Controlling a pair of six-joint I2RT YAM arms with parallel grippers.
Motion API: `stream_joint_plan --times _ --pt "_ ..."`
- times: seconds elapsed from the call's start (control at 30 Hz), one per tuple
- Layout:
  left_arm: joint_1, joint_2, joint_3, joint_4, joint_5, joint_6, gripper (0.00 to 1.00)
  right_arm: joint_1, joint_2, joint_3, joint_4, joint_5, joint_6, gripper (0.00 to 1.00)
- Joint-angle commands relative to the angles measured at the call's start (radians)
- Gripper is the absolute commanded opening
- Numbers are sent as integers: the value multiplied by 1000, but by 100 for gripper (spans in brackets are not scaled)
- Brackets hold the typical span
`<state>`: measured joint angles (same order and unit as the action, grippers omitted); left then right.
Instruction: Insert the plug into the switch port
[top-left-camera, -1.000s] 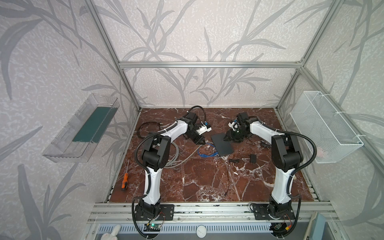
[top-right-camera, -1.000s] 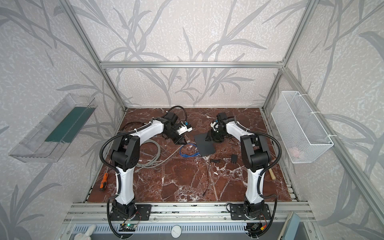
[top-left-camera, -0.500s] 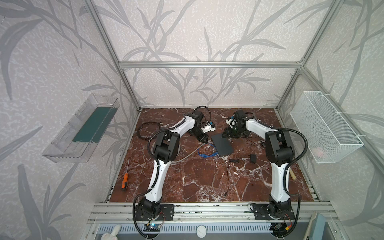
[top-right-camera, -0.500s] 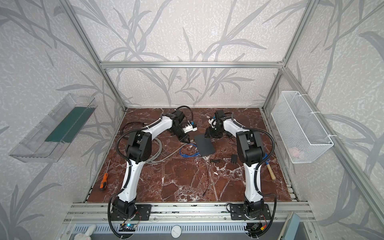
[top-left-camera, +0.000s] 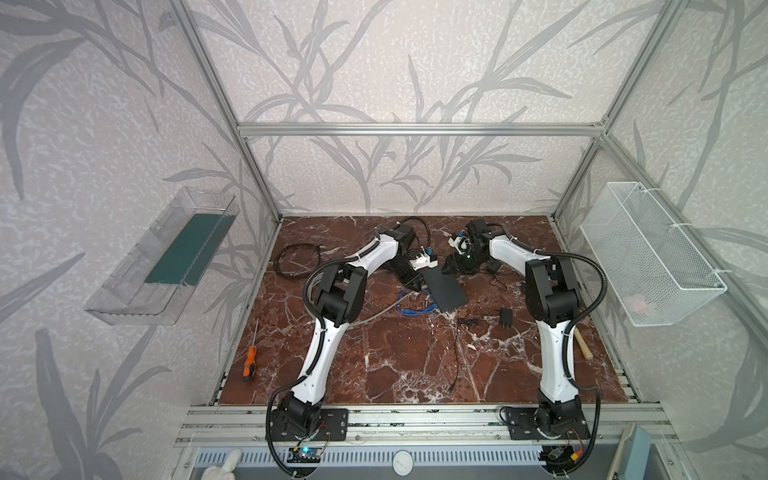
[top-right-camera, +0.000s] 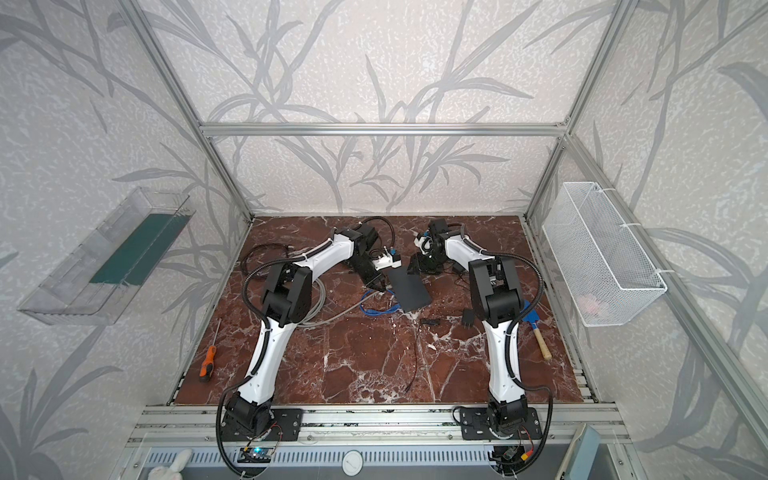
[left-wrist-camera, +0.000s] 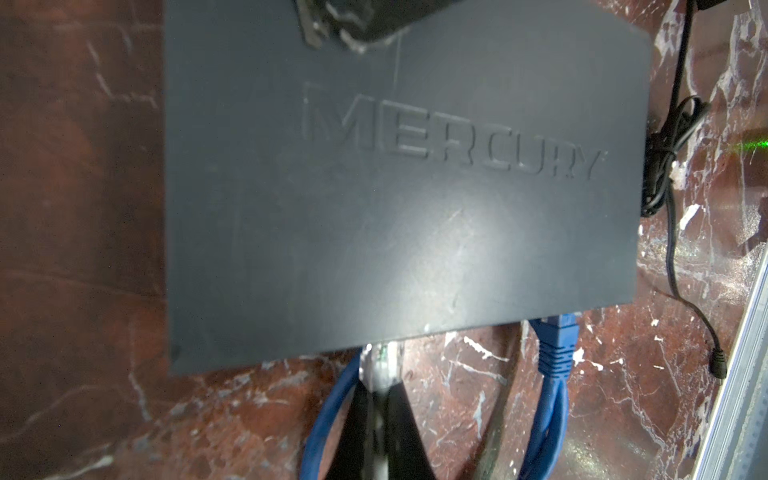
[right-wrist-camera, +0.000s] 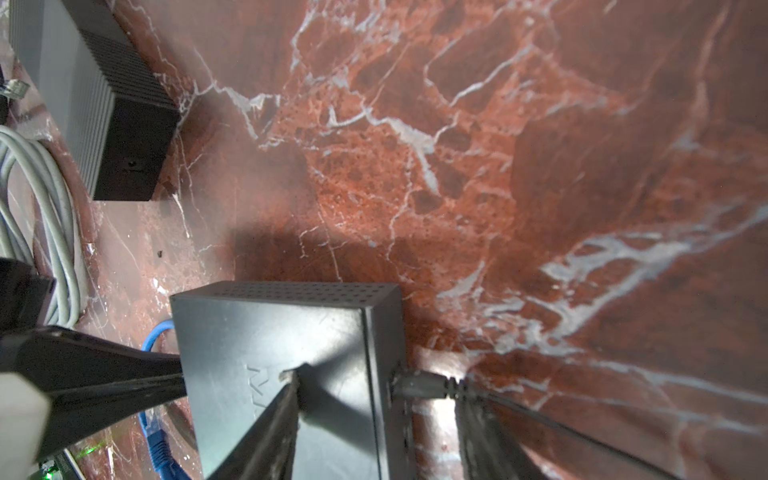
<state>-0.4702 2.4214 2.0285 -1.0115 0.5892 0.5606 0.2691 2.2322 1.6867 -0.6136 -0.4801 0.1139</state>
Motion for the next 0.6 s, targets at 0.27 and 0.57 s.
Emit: stream_joint_plan --times 0.27,0.57 --pt "13 -39 -60 56 126 -31 3 13 -12 -82 -33 -29 -30 59" --pt "5 -89 -137 103 135 -60 3 10 -15 -111 -15 -38 57 59"
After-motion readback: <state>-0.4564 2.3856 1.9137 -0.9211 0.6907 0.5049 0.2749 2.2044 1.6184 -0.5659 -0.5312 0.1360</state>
